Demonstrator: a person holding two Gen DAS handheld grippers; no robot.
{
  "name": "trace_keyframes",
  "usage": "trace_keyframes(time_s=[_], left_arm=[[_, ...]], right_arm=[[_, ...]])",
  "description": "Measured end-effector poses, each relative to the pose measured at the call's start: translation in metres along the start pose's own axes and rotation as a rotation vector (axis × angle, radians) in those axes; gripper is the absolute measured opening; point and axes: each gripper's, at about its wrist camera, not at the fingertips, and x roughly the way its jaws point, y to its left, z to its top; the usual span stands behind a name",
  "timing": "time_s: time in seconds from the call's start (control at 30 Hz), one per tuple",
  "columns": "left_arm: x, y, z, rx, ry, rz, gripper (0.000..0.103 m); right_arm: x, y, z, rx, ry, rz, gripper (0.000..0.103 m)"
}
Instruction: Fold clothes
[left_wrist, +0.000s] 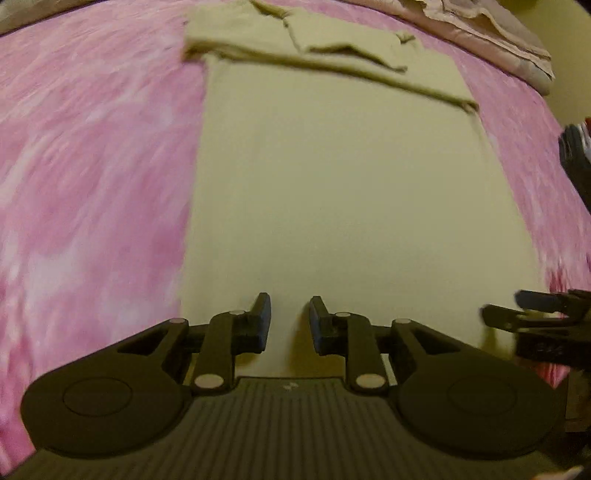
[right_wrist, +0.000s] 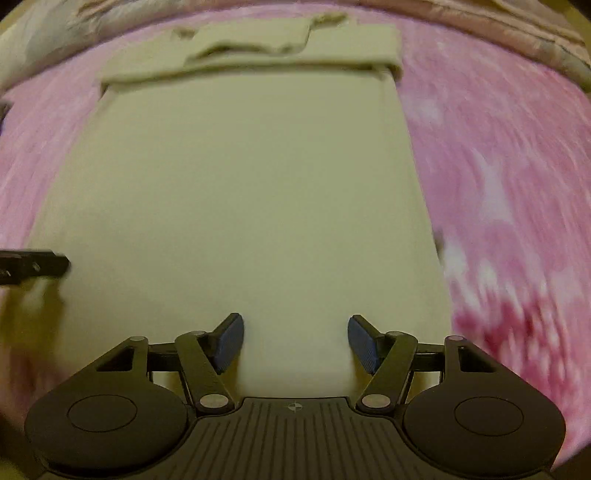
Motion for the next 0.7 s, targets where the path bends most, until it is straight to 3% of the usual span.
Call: trace_keyframes(time_s=[0.1, 0.13, 0.2, 0.27, 0.37, 0.4, 0.47, 0.57, 0.7], left_arm=[[-0.016, 0.007, -0.026, -0.030, 0.050, 0.039, 0.020], [-0.021, 0.005, -0.025, -0.046, 0.080, 0.058, 0.020], [-0.031, -0.003, -0.016, -0.087, 0.137, 0.099, 0.018], [-0.050, -0.019, 0.000, -0.103, 0.138, 0.126, 0.019], [-0.095, -0.051, 0.029, -0.081, 0.064, 0.161, 0.027], [-0.109, -0.063, 0.038, -0.082, 0.043, 0.180, 0.030], [-0.138, -0.085, 0.055, -0.085, 0.003, 0.217, 0.034], [-0.172, -0.116, 0.070, -0.078, -0.038, 0.270, 0.040], [-0.197, -0.140, 0.065, -0.063, -0.030, 0.293, 0.041]], right_arm=[[-0.012, -0.014, -0.022, 0.004, 0.087, 0.020, 0.065], [-0.012, -0.016, -0.024, -0.008, 0.161, 0.003, 0.065], [-0.021, -0.022, -0.018, 0.020, 0.186, 0.025, 0.065], [-0.044, -0.025, 0.000, 0.025, 0.158, 0.056, 0.065], [-0.090, -0.029, 0.036, 0.025, 0.073, 0.119, 0.067], [-0.105, -0.029, 0.046, 0.016, 0.060, 0.127, 0.082], [-0.134, -0.026, 0.063, -0.012, 0.022, 0.134, 0.097], [-0.174, -0.023, 0.079, -0.045, -0.039, 0.117, 0.097], [-0.196, -0.021, 0.074, -0.062, -0.002, 0.118, 0.097]])
